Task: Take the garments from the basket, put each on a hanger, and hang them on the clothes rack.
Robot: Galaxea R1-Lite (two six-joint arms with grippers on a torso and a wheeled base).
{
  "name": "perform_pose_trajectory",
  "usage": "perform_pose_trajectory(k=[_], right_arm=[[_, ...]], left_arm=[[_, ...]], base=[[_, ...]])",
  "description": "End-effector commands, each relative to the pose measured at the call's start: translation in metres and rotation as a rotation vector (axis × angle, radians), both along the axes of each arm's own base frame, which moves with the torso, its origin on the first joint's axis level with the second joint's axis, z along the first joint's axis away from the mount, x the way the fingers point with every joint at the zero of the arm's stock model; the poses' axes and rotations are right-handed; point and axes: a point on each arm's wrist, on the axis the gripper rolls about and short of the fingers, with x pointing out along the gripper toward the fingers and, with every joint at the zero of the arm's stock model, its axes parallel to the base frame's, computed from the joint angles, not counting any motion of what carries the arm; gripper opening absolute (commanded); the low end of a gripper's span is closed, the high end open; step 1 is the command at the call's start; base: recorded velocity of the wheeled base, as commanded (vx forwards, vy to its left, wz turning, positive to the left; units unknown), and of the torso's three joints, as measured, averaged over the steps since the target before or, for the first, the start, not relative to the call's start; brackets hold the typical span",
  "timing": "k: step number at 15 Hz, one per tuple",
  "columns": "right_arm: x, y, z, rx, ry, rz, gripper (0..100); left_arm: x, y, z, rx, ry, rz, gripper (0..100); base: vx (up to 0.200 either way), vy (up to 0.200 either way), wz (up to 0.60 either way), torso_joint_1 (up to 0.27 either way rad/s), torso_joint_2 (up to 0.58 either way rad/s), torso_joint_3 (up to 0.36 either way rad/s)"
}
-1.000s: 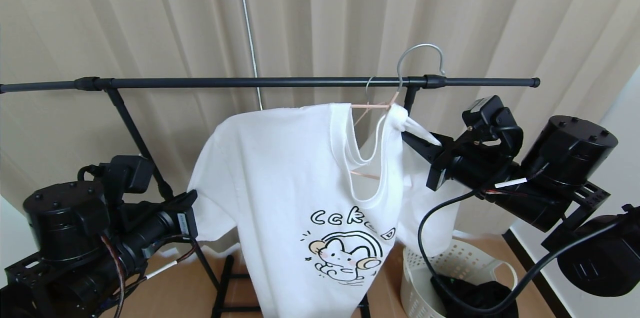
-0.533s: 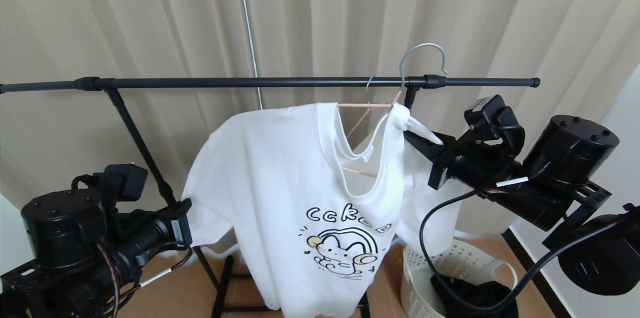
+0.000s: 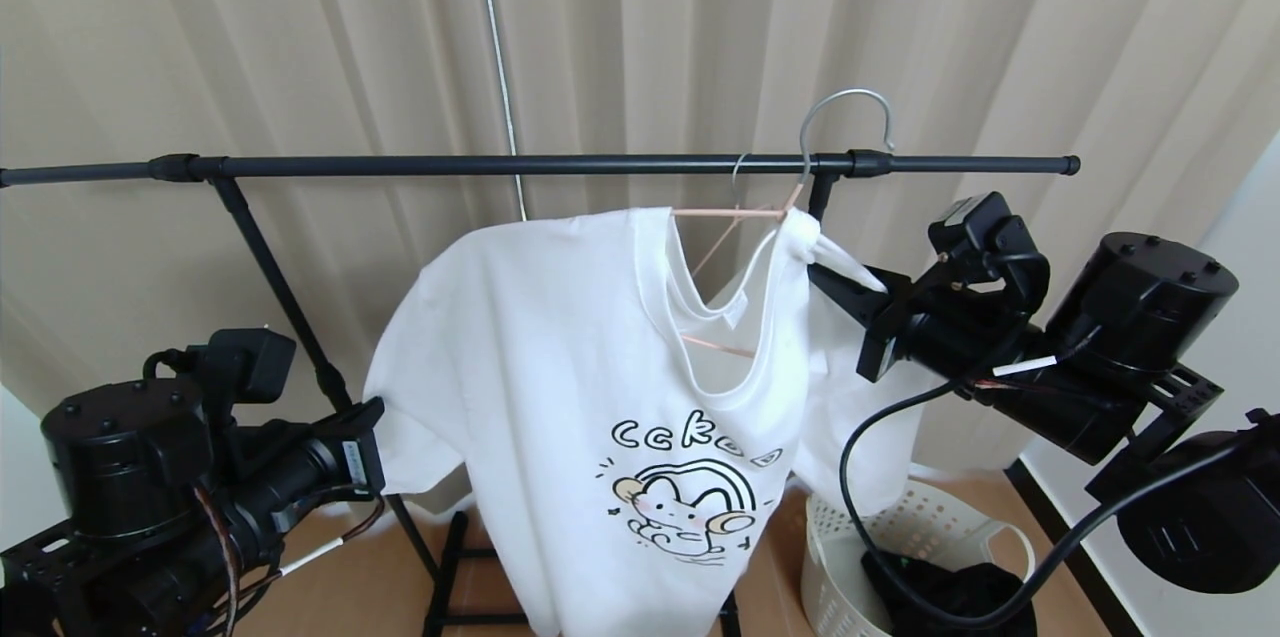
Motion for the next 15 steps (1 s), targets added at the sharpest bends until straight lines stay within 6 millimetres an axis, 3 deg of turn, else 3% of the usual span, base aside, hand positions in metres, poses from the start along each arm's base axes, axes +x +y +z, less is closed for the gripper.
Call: perform_pose_trajectory(k=[1, 2, 8, 12, 15], right_arm=[[0.0, 0.001, -0.001, -0.002, 0.003, 0.002, 0], [0.0, 0.0, -0.001, -0.001, 0.002, 0.001, 0], [0.002, 0.0, -0.003, -0.003, 0.008, 0.001, 0], [0.006, -0.004, -0.008, -0.011, 0.025, 0.017, 0], [0.009, -0.004, -0.015, -0.02, 0.044, 0.034, 0]], left_arm=[[0.0, 0.0, 0.0, -0.001, -0.008, -0.002, 0], [0.0, -0.001, 0.001, -0.006, -0.018, -0.003, 100], [-0.009, 0.0, 0.007, -0.058, -0.112, -0.101, 100], [-0.008, -0.001, 0.024, -0.05, -0.227, -0.145, 100], [-0.003, -0.003, 0.052, -0.032, -0.211, -0.168, 100]], base=[[0.0, 0.0, 0.0, 0.0, 0.0, 0.0], [0.0, 0.0, 0.0, 0.0, 0.0, 0.0], [0.0, 0.0, 0.0, 0.0, 0.0, 0.0], [0.0, 0.0, 0.0, 0.0, 0.0, 0.0], [0.0, 0.0, 0.0, 0.0, 0.0, 0.0]])
